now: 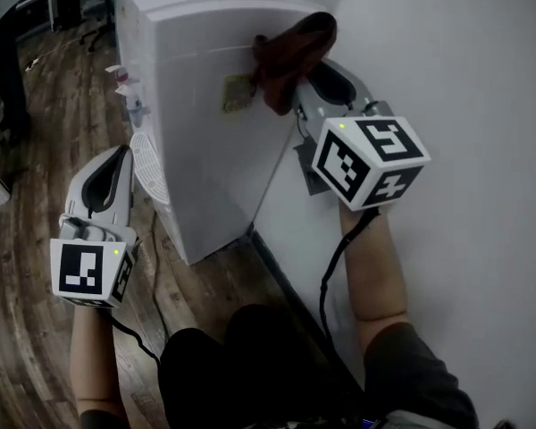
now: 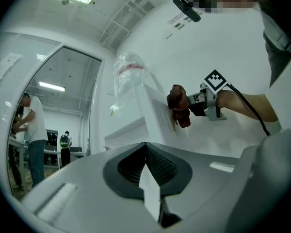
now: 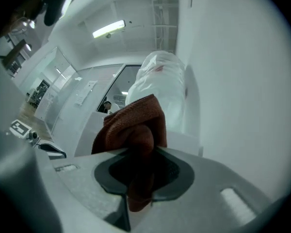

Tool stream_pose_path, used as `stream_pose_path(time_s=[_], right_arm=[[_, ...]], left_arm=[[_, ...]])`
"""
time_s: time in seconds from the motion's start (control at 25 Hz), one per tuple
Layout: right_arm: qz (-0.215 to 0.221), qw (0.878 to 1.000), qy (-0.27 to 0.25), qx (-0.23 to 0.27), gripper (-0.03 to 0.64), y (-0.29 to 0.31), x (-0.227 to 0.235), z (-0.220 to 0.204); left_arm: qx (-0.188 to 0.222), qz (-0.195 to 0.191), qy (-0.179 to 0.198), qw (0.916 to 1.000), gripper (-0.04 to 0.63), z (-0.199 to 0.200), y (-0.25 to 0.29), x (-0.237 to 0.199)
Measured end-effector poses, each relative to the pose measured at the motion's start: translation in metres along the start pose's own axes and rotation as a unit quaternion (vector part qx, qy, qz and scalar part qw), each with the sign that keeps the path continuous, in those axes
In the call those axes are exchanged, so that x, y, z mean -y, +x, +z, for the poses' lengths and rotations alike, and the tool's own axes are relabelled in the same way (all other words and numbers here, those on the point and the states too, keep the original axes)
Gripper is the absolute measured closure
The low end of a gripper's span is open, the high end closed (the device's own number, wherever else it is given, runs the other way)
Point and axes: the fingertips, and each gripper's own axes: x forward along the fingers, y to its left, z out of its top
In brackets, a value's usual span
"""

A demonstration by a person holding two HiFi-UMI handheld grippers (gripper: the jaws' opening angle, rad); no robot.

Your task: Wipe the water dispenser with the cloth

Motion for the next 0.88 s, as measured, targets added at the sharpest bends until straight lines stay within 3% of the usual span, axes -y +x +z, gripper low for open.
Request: stream_pose_path(time_s=[0.16,0.32,0.52,0.72,0.88], right_arm=[[0.012,0.999,-0.028,-0.011,0.555,0.013,-0.002,0.025],[0.032,0.999,-0.009,-0.028,0.555,0.003,-0.021,-0.006],[0.057,0.995,0.022,-0.083,0.555,-0.014,-0.067,-0.117],[0.091,0.981,0.059,-0.162,0.555,-0.048,-0.117,-0.255],[0.099,0.973,0.077,-0.195,0.555,-0.064,-0.147,-0.342]], left_arm=[[0.004,0.011,0.020,0.9997,0.575,0.015,-0.001,0.001],[-0.015,0.003,0.002,0.9999,0.575,-0.035,-0.024,0.017],[-0.069,0.020,-0.017,0.9973,0.575,-0.128,-0.044,0.020],[-0.113,0.024,-0.054,0.9919,0.575,-0.213,-0.076,0.038],[-0.139,0.024,-0.054,0.9886,0.575,-0.267,-0.095,0.046]])
